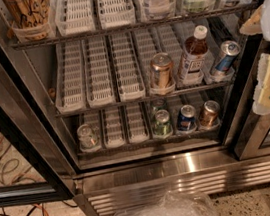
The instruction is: Pick green can from top shelf of fridge
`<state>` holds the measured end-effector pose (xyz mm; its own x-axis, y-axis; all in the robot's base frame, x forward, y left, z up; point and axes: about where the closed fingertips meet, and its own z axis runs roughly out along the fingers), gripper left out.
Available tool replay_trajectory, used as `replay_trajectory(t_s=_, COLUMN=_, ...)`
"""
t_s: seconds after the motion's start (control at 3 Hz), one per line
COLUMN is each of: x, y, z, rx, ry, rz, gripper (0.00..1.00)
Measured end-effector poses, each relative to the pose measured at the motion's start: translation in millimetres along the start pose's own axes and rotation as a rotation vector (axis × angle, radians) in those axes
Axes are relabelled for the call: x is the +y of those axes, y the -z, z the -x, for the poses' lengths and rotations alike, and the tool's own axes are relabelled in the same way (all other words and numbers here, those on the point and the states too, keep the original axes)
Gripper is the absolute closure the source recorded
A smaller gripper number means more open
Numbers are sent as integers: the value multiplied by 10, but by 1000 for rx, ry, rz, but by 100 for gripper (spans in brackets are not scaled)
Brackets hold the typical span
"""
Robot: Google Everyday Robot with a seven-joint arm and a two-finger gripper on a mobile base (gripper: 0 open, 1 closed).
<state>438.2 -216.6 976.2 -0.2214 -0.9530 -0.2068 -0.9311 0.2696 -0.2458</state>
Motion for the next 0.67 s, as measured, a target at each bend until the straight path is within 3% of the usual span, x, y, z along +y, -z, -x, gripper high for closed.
replay_trajectory(t_s=0.67, x=10, y=-11, z=25, rx=-30, ry=-17, rz=2, gripper=0)
